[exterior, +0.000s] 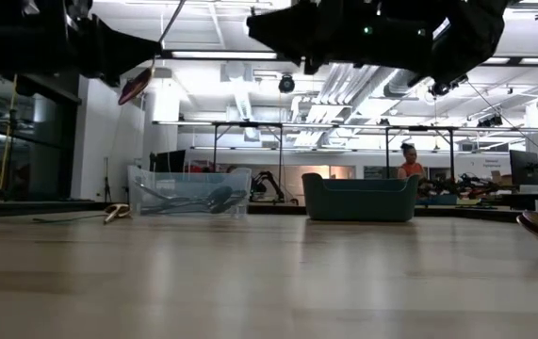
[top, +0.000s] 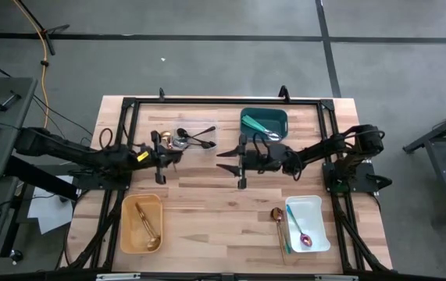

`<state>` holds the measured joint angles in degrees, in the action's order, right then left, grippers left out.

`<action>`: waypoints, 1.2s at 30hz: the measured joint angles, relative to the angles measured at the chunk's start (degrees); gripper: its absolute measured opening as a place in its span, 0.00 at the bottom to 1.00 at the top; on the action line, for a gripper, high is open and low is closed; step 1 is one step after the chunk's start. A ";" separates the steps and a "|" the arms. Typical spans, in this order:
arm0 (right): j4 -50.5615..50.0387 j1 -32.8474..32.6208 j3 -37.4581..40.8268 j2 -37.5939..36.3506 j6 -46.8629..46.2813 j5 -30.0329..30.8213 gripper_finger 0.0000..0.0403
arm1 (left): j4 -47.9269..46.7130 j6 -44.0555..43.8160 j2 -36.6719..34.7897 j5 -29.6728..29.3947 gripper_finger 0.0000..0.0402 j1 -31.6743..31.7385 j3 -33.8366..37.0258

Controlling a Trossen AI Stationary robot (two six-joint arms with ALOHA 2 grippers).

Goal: Sort silverware by color (type)
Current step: Put the purple spoon into the white bin

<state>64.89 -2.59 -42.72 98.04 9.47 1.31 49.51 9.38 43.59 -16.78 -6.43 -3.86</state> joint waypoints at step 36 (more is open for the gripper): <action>-3.34 -0.07 -6.57 5.59 -4.55 -0.03 0.34 | 1.88 -7.37 14.26 3.96 0.01 0.10 -5.95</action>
<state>61.56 -2.66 -49.29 103.63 4.92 1.28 51.39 2.00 57.86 -12.82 -6.33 -9.81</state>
